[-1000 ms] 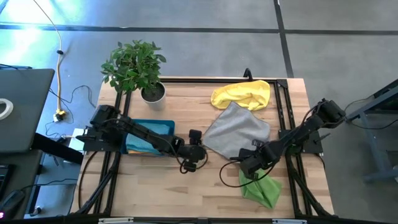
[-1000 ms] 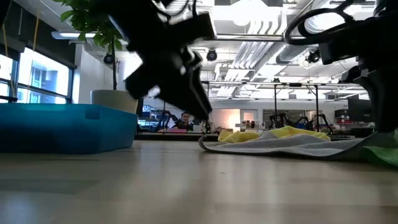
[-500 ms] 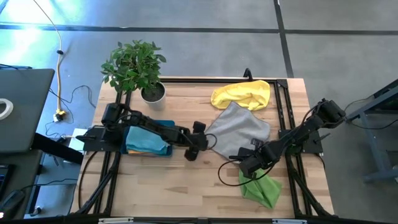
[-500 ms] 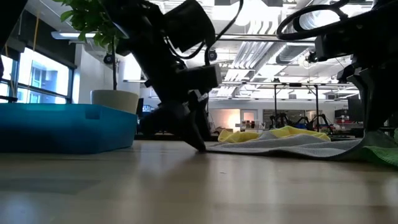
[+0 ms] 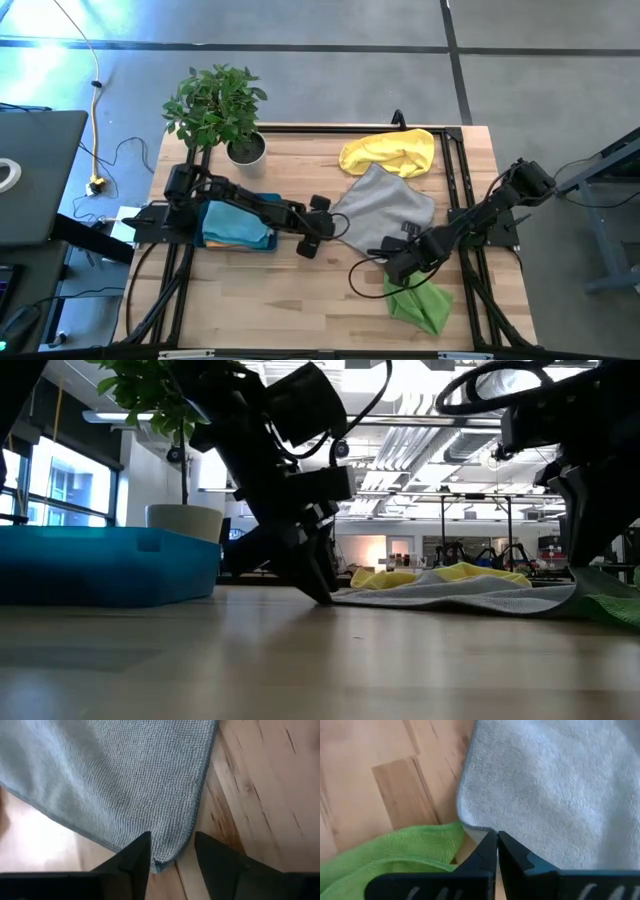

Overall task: Fold microfiber towels
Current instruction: Fold the gray towel on the table

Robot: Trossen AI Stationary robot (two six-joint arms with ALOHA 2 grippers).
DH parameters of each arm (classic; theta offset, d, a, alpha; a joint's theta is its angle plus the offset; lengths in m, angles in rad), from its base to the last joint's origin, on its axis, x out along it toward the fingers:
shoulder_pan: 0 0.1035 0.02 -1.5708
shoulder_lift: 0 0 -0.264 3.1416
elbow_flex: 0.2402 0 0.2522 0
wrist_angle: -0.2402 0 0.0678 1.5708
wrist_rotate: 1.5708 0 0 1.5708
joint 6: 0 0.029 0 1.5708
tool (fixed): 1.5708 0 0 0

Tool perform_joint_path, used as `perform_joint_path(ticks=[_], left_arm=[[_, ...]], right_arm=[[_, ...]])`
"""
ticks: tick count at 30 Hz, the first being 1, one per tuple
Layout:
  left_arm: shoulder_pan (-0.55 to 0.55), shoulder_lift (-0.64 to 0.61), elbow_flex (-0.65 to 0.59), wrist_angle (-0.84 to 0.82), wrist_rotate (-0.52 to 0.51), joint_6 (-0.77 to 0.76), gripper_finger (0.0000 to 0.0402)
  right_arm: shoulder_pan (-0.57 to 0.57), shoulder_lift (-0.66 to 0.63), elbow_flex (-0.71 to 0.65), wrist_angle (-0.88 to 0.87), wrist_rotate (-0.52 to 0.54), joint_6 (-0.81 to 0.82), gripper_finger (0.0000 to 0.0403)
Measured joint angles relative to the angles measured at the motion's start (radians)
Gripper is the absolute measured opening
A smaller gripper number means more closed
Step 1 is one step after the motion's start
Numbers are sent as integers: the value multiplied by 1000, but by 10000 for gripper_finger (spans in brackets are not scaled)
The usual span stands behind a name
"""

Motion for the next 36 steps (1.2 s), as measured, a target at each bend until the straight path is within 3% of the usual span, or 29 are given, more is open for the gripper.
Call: perform_joint_path(ticks=[5,9,18,24,30,36], left_arm=[[17,1,0,-13,106,-66,70],[5,2,0,-23,118,-119,9],[-82,-62,10,-118,-63,-219,3],[-154,-131,69,-239,-161,-321,1],[-230,-179,185,-367,-242,-447,0],[-301,-191,390,-637,-440,-551,0]], right_arm=[[0,0,0,33,0,-28,0],[0,0,0,35,0,-31,0],[0,-1,34,-6,2,-75,0],[11,-6,121,-102,70,-111,0],[37,-6,240,-259,125,-117,0],[65,-6,397,-422,220,-116,0]])
